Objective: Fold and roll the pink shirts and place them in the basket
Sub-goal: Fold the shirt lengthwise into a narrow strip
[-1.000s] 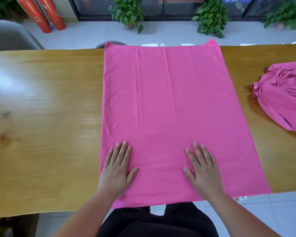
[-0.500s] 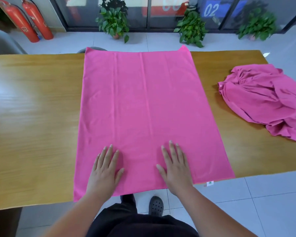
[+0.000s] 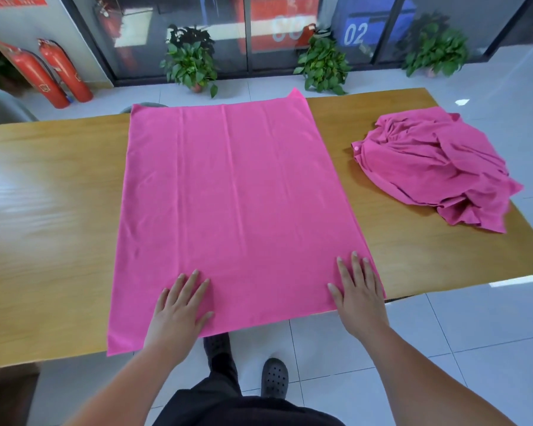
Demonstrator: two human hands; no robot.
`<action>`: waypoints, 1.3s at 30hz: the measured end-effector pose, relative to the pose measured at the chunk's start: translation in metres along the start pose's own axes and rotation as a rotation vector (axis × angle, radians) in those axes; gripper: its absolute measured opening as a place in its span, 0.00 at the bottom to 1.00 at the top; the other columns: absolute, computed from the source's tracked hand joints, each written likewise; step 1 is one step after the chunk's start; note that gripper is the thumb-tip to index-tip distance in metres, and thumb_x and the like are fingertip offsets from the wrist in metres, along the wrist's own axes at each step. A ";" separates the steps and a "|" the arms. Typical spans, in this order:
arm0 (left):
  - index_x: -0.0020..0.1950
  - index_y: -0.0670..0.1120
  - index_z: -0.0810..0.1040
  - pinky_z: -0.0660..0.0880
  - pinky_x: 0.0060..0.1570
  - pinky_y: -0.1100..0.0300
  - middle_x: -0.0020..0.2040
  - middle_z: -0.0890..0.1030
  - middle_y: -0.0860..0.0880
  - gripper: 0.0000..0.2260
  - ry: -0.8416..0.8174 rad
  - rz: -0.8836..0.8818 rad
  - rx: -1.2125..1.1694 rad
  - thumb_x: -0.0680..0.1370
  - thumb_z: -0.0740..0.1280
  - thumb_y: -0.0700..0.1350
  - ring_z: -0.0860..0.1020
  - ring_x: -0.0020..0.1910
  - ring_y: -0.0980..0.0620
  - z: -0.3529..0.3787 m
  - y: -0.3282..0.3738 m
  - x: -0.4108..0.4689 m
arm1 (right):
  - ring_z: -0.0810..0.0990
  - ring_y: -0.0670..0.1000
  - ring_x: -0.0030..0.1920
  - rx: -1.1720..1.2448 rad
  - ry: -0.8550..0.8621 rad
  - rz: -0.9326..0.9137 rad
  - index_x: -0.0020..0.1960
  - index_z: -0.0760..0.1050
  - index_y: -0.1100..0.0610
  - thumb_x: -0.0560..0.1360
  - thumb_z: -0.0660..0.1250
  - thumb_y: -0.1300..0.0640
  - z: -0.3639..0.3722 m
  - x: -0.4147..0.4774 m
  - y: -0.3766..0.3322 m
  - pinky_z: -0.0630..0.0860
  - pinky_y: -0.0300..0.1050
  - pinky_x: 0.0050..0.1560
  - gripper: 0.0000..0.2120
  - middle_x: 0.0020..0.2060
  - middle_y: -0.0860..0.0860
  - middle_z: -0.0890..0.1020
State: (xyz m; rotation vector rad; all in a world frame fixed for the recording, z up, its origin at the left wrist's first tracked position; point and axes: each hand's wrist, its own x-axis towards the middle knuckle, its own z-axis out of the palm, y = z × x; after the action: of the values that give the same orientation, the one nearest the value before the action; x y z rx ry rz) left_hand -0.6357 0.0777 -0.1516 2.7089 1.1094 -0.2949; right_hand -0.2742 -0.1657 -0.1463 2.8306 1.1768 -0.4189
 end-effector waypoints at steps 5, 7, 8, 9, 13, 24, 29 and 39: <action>0.87 0.56 0.51 0.52 0.82 0.38 0.87 0.47 0.50 0.33 0.009 -0.197 -0.040 0.84 0.49 0.68 0.43 0.86 0.45 -0.001 0.013 -0.013 | 0.43 0.62 0.85 0.047 -0.010 0.020 0.87 0.46 0.46 0.83 0.39 0.33 0.003 -0.007 -0.030 0.51 0.64 0.83 0.36 0.86 0.55 0.42; 0.87 0.55 0.49 0.54 0.82 0.37 0.87 0.46 0.49 0.33 -0.010 -0.286 -0.056 0.84 0.50 0.67 0.44 0.86 0.42 -0.002 0.010 -0.023 | 0.41 0.61 0.85 0.010 -0.014 -0.099 0.86 0.42 0.43 0.83 0.39 0.32 0.009 -0.014 -0.037 0.49 0.65 0.83 0.35 0.86 0.52 0.40; 0.87 0.55 0.48 0.54 0.82 0.37 0.87 0.45 0.49 0.34 -0.023 -0.319 -0.064 0.84 0.50 0.67 0.43 0.86 0.42 -0.002 0.006 -0.029 | 0.41 0.60 0.85 -0.005 -0.011 -0.131 0.86 0.42 0.42 0.83 0.38 0.31 0.012 -0.017 -0.038 0.49 0.66 0.83 0.35 0.86 0.52 0.40; 0.87 0.55 0.46 0.52 0.82 0.38 0.87 0.43 0.49 0.34 -0.036 -0.345 -0.073 0.84 0.49 0.68 0.42 0.86 0.42 -0.002 0.000 -0.035 | 0.41 0.60 0.85 -0.024 -0.010 -0.143 0.86 0.41 0.42 0.82 0.37 0.30 0.015 -0.020 -0.038 0.49 0.67 0.83 0.35 0.86 0.52 0.41; 0.87 0.51 0.49 0.55 0.82 0.40 0.87 0.45 0.46 0.36 -0.040 -0.473 -0.157 0.84 0.53 0.67 0.44 0.86 0.42 -0.007 -0.023 -0.052 | 0.47 0.62 0.85 -0.031 0.001 -0.117 0.87 0.50 0.45 0.82 0.38 0.31 0.014 -0.021 -0.048 0.52 0.69 0.81 0.36 0.86 0.53 0.48; 0.78 0.51 0.64 0.75 0.68 0.46 0.80 0.64 0.47 0.23 -0.130 -0.511 -0.203 0.84 0.62 0.52 0.65 0.77 0.42 -0.045 -0.047 -0.053 | 0.33 0.56 0.84 -0.075 -0.120 -0.519 0.86 0.38 0.43 0.81 0.35 0.31 -0.007 -0.009 -0.147 0.45 0.62 0.84 0.36 0.84 0.49 0.34; 0.72 0.51 0.69 0.74 0.65 0.48 0.71 0.71 0.47 0.19 -0.163 -0.497 -0.100 0.81 0.62 0.52 0.71 0.68 0.44 -0.067 -0.065 -0.033 | 0.37 0.58 0.85 -0.066 -0.208 -0.525 0.86 0.39 0.44 0.84 0.47 0.33 -0.016 0.003 -0.191 0.45 0.61 0.84 0.36 0.85 0.49 0.37; 0.86 0.54 0.51 0.54 0.83 0.46 0.87 0.45 0.48 0.37 -0.101 -0.137 -0.059 0.81 0.66 0.54 0.45 0.86 0.45 -0.081 -0.128 0.052 | 0.39 0.54 0.85 0.007 -0.222 -0.528 0.86 0.39 0.41 0.85 0.52 0.35 -0.033 0.020 -0.270 0.46 0.57 0.85 0.35 0.85 0.46 0.38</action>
State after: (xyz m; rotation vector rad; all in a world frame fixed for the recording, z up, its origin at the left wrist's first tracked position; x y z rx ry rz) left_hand -0.6808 0.2223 -0.1011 2.5413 1.2553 -0.4081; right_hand -0.4431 0.0447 -0.1036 2.3601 1.8538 -0.7331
